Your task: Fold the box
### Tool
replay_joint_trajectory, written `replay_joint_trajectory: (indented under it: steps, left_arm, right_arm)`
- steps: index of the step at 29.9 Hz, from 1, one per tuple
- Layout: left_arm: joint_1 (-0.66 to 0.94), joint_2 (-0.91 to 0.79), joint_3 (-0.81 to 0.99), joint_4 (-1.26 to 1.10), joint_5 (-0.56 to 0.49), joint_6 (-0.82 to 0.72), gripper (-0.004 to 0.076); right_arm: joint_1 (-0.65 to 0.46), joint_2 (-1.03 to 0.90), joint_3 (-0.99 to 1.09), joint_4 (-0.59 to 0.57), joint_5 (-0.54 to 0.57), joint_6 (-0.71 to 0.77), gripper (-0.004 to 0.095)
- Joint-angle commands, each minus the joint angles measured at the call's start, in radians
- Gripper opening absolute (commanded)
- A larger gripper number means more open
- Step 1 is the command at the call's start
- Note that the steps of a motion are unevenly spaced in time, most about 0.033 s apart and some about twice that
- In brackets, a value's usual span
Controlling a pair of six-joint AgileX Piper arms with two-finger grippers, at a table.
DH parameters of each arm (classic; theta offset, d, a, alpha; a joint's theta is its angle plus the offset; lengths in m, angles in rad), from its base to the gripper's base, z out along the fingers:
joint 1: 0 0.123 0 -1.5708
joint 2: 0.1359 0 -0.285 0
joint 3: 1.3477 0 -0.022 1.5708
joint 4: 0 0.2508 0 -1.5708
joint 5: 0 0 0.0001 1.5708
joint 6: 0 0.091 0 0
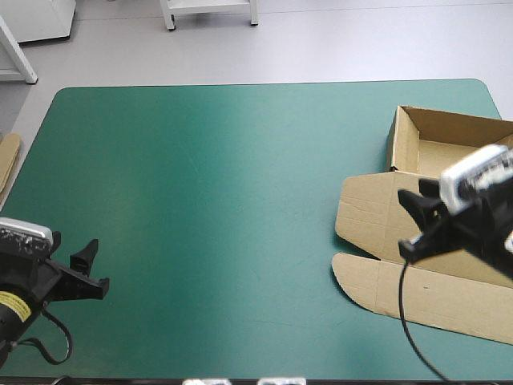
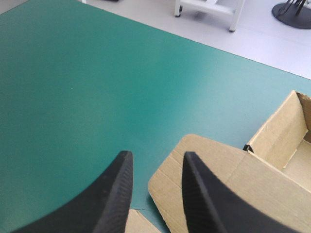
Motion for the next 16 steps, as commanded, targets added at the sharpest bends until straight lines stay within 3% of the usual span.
replay_joint_trajectory:
  steps: [1,6,16]
  left_arm:
    - [-0.006,-0.082,0.084,-0.014,-0.132,-0.013,0.0420]
    - [-0.006,-0.196,0.200,-0.057,-0.176,-0.011,0.0420]
    - [-0.006,-0.367,0.383,-0.138,-0.203,0.017,0.0420]
  right_arm:
    - [0.002,-0.215,0.217,0.013,-0.195,-0.041,0.0276]
    - [0.002,-0.480,0.511,0.002,-0.309,-0.040,0.0196]
    - [0.002,-0.602,0.658,-0.016,-0.270,-0.029,-0.0019]
